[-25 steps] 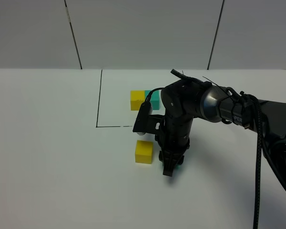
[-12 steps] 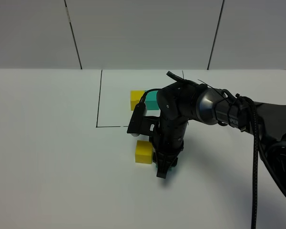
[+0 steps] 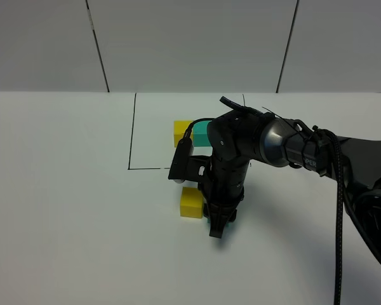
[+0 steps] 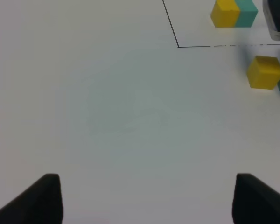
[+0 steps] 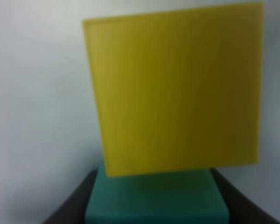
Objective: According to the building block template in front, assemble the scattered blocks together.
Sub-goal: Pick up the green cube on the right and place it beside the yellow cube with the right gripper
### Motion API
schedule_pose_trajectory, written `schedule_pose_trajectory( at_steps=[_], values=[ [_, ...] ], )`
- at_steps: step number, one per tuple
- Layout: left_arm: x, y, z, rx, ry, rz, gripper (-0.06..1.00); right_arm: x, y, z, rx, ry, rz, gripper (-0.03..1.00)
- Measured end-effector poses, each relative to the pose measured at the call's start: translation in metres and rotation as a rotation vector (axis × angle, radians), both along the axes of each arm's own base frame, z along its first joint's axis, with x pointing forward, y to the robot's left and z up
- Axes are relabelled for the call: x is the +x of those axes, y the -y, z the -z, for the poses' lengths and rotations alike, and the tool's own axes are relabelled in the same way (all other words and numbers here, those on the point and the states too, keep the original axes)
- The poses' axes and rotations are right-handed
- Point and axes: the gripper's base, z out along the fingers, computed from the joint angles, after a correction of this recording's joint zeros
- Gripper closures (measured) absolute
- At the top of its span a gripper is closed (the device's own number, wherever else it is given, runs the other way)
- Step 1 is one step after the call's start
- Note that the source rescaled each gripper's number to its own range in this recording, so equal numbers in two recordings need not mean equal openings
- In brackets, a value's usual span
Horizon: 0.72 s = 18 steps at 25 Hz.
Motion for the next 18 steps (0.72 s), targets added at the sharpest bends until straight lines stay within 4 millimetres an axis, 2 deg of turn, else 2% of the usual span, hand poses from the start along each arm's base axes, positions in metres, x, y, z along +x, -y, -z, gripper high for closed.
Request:
schedule_pose_trajectory(
  at_steps=[18],
  values=[
    [0.0000,0.0001,0.0000,-0.001,0.000,0.000,0.30,0.0046,-0.0012,-0.0008,-0.013,0.040,-0.040,0.97]
  ],
)
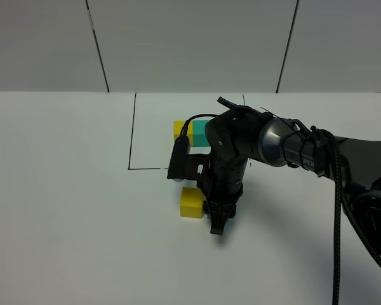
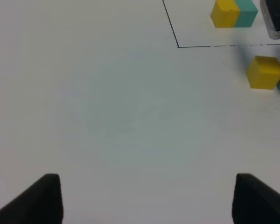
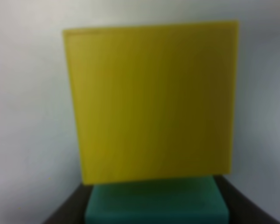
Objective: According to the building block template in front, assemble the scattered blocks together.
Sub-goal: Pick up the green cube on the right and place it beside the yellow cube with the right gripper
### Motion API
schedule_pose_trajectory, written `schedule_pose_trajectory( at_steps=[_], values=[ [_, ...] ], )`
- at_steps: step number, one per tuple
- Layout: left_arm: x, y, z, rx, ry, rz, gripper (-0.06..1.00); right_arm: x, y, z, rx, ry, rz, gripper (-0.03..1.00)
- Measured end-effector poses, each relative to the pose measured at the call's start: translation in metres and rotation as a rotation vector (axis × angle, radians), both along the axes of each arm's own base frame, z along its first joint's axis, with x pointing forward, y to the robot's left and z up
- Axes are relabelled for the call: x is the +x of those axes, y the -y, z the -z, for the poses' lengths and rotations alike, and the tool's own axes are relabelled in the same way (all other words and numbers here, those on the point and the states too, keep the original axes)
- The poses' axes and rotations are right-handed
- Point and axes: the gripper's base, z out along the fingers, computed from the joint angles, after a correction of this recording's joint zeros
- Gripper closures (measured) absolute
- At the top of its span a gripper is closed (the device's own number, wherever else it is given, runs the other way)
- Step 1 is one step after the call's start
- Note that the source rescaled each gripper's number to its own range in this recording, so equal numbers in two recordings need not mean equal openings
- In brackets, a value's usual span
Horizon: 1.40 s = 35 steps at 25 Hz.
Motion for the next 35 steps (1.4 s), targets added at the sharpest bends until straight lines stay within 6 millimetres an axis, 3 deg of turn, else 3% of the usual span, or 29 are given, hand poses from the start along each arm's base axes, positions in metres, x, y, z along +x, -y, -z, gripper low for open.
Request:
schedule_pose_trajectory(
  at_steps=[35],
  values=[
    [0.0000,0.0000,0.0000,-0.001,0.000,0.000,0.30,-0.0015,-0.0069,-0.0008,0.026,0.015,-0.049,0.97]
  ],
)
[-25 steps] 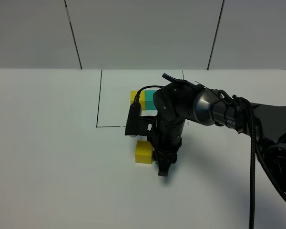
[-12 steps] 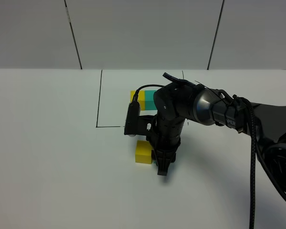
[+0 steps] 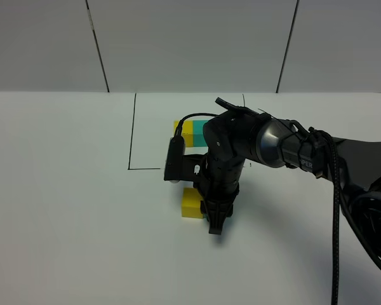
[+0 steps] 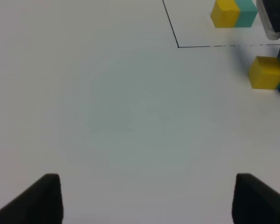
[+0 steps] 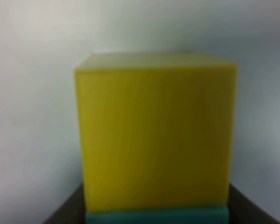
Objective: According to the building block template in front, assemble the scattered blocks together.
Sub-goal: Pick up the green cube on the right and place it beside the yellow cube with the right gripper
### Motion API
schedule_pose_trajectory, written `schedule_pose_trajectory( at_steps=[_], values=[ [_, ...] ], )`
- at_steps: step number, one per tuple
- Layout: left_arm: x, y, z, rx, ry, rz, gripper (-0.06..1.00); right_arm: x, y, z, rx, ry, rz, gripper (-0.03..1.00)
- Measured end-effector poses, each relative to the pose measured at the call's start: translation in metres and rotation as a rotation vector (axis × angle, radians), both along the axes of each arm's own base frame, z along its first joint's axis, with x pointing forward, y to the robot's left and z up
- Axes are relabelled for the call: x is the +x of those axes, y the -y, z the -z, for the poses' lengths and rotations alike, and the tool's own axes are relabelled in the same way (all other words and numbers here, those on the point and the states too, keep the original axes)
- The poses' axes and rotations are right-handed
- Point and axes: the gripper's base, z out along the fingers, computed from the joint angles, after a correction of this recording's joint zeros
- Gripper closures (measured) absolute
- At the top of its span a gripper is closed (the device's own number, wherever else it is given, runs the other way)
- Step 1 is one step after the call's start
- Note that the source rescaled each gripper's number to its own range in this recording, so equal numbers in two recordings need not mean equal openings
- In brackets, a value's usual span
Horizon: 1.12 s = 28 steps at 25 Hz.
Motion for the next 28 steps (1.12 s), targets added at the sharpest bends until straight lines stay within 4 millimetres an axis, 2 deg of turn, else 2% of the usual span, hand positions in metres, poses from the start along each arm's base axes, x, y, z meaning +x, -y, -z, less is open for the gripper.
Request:
schedule_pose_trajectory(
  at_steps=[21,22,23,24,26,28],
  values=[
    [0.0000,0.0000,0.0000,0.000,0.000,0.000,0.30,0.0002,-0.0002,0.0006,-0.015,0.011,-0.098,0.97],
    [0.0000,0.0000,0.0000,0.000,0.000,0.000,0.30,0.0002,-0.0002,0.0006,-0.015,0.011,-0.101,0.95],
    [0.0000,0.0000,0.0000,0.000,0.000,0.000,0.30,0.0006,-0.0004,0.0005,-0.013,0.016,-0.107,0.89],
    [0.0000,0.0000,0.0000,0.000,0.000,0.000,0.30,0.0010,-0.0007,0.0004,-0.011,0.021,-0.111,0.78],
    [0.0000,0.0000,0.0000,0.000,0.000,0.000,0.30,0.0021,-0.0015,-0.0003,-0.005,0.033,-0.117,0.50],
    [0.0000,0.0000,0.0000,0.000,0.000,0.000,0.30,0.0028,-0.0020,-0.0010,-0.001,0.039,-0.118,0.18]
  ],
)
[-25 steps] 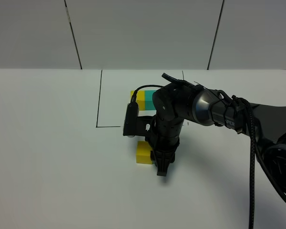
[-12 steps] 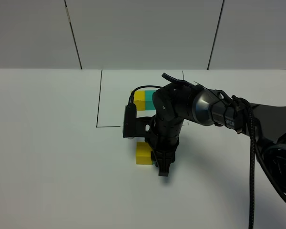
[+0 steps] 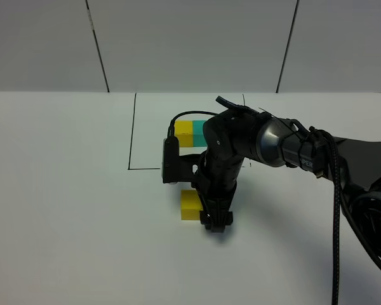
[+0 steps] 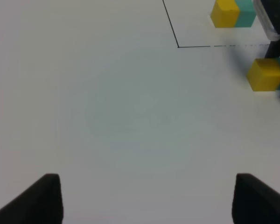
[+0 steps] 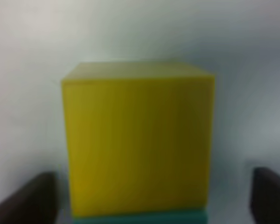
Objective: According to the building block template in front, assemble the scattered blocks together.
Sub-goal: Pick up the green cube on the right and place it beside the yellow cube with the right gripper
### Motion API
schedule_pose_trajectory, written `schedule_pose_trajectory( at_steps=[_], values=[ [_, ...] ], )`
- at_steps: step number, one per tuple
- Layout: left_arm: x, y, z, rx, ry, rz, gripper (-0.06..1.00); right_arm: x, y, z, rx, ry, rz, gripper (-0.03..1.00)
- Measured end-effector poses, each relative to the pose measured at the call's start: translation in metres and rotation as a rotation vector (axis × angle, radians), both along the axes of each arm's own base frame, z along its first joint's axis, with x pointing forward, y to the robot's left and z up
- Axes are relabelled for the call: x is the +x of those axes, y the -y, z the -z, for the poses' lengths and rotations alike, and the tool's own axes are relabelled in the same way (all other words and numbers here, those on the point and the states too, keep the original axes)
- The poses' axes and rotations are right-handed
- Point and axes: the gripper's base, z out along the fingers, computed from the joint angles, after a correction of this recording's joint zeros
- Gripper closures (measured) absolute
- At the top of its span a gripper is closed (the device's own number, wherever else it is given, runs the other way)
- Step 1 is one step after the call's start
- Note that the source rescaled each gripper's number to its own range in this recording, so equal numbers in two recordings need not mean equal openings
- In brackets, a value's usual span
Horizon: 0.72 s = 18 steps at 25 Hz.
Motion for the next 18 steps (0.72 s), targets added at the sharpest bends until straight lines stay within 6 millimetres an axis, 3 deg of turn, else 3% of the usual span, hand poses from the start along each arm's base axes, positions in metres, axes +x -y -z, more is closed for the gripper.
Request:
schedule_pose_trajectory(
  at_steps=[1,3,9,18],
  values=[
    [0.000,0.000,0.000,0.000,0.000,0.000,0.30,0.000,0.000,-0.001,0.002,0.002,0.000,0.08],
    [0.000,0.000,0.000,0.000,0.000,0.000,0.30,0.000,0.000,-0.001,0.003,0.003,0.000,-0.01],
    [0.000,0.000,0.000,0.000,0.000,0.000,0.30,-0.005,0.003,-0.011,-0.004,-0.022,0.018,-0.03],
    [0.000,0.000,0.000,0.001,0.000,0.000,0.30,-0.026,0.016,-0.104,0.085,-0.016,0.212,-0.03]
  ],
)
